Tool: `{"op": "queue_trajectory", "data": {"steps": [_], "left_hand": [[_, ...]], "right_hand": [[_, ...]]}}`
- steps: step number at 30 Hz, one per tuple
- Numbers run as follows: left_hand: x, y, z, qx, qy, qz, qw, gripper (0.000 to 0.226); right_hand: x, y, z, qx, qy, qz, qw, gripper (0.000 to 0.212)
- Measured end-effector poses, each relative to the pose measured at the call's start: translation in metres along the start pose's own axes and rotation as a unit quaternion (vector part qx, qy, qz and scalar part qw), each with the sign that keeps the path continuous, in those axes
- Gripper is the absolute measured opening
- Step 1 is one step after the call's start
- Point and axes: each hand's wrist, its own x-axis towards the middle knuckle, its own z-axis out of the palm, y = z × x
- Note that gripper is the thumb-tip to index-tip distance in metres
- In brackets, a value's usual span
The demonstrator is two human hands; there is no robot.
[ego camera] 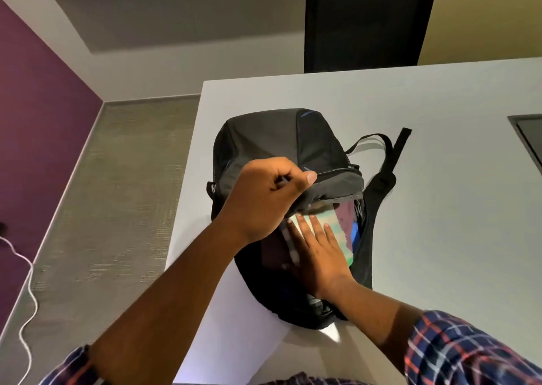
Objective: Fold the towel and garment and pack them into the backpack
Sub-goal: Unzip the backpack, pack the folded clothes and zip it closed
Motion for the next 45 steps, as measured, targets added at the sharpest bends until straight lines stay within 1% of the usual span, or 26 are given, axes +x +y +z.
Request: {"op": "queue_trajectory", "data": {"steps": [3, 5, 7, 8, 9, 10, 12, 14, 16, 18, 20, 23, 26, 29, 32, 36, 38, 41, 43, 45], "left_hand": [[-0.009, -0.007, 0.004, -0.022, -0.009, -0.044, 0.999, 0.022], [-0.015, -0.012, 0.008, -0.026, -0.012, -0.057, 0.998, 0.027], [-0.024, -0.017, 0.012, -0.018, -0.019, -0.056, 0.998, 0.032], [-0.029, -0.019, 0.014, -0.018, -0.022, -0.058, 0.998, 0.032], [-0.035, -0.021, 0.016, -0.022, -0.021, -0.060, 0.998, 0.031], [-0.040, -0.023, 0.019, -0.028, -0.013, -0.059, 0.998, 0.030], [-0.052, -0.027, 0.025, -0.036, -0.006, -0.049, 0.998, 0.029], [-0.062, -0.033, 0.032, -0.022, -0.049, -0.030, 0.998, 0.031], [-0.068, -0.039, 0.040, -0.009, -0.100, -0.014, 0.995, 0.031], [-0.066, -0.044, 0.046, 0.017, -0.114, 0.012, 0.993, 0.029], [-0.059, -0.050, 0.053, 0.082, -0.105, 0.040, 0.990, 0.026], [-0.042, -0.062, 0.063, 0.175, -0.092, 0.052, 0.979, 0.020], [-0.025, -0.075, 0.079, 0.232, -0.126, 0.038, 0.964, 0.031], [-0.004, -0.079, 0.100, 0.265, -0.158, 0.029, 0.951, 0.046], [0.020, -0.083, 0.121, 0.289, -0.177, 0.016, 0.941, 0.057], [0.054, -0.100, 0.148, 0.314, -0.193, -0.014, 0.930, 0.061], [0.070, -0.107, 0.163, 0.333, -0.213, -0.014, 0.919, 0.061], [0.089, -0.115, 0.180, 0.359, -0.249, 0.002, 0.899, 0.063], [0.095, -0.124, 0.190, 0.374, -0.273, 0.005, 0.886, 0.063], [0.095, -0.133, 0.198, 0.384, -0.287, -0.001, 0.878, 0.063]], "right_hand": [[0.002, -0.001, 0.001, -0.014, 0.005, -0.003, 1.000, 0.094], [0.000, -0.002, -0.005, -0.014, 0.002, -0.013, 1.000, 0.092], [-0.008, -0.004, -0.018, 0.019, 0.035, -0.023, 0.999, 0.082], [-0.016, -0.003, -0.026, 0.033, 0.058, -0.024, 0.997, 0.074], [-0.025, 0.000, -0.033, 0.033, 0.079, -0.025, 0.996, 0.071], [-0.036, 0.007, -0.038, 0.024, 0.090, -0.015, 0.996, 0.074], [-0.059, 0.030, -0.043, 0.014, 0.104, 0.042, 0.994, 0.081], [-0.079, 0.061, -0.047, 0.023, 0.119, 0.111, 0.986, 0.081], [-0.086, 0.088, -0.053, 0.032, 0.124, 0.159, 0.979, 0.078], [-0.080, 0.109, -0.062, 0.032, 0.126, 0.181, 0.975, 0.077], [-0.067, 0.123, -0.070, 0.040, 0.128, 0.180, 0.974, 0.071], [-0.037, 0.131, -0.082, 0.093, 0.121, 0.161, 0.975, 0.060], [-0.005, 0.134, -0.088, 0.117, 0.109, 0.143, 0.977, 0.053], [0.022, 0.140, -0.092, 0.126, 0.063, 0.142, 0.980, 0.050], [0.041, 0.144, -0.097, 0.148, 0.006, 0.151, 0.977, 0.052], [0.058, 0.146, -0.105, 0.197, 0.004, 0.135, 0.971, 0.052], [0.068, 0.152, -0.105, 0.212, 0.002, 0.126, 0.969, 0.052], [0.078, 0.159, -0.102, 0.216, 0.001, 0.103, 0.971, 0.042], [0.083, 0.164, -0.100, 0.207, -0.020, 0.091, 0.974, 0.032], [0.087, 0.168, -0.101, 0.189, -0.034, 0.101, 0.976, 0.021]]}}
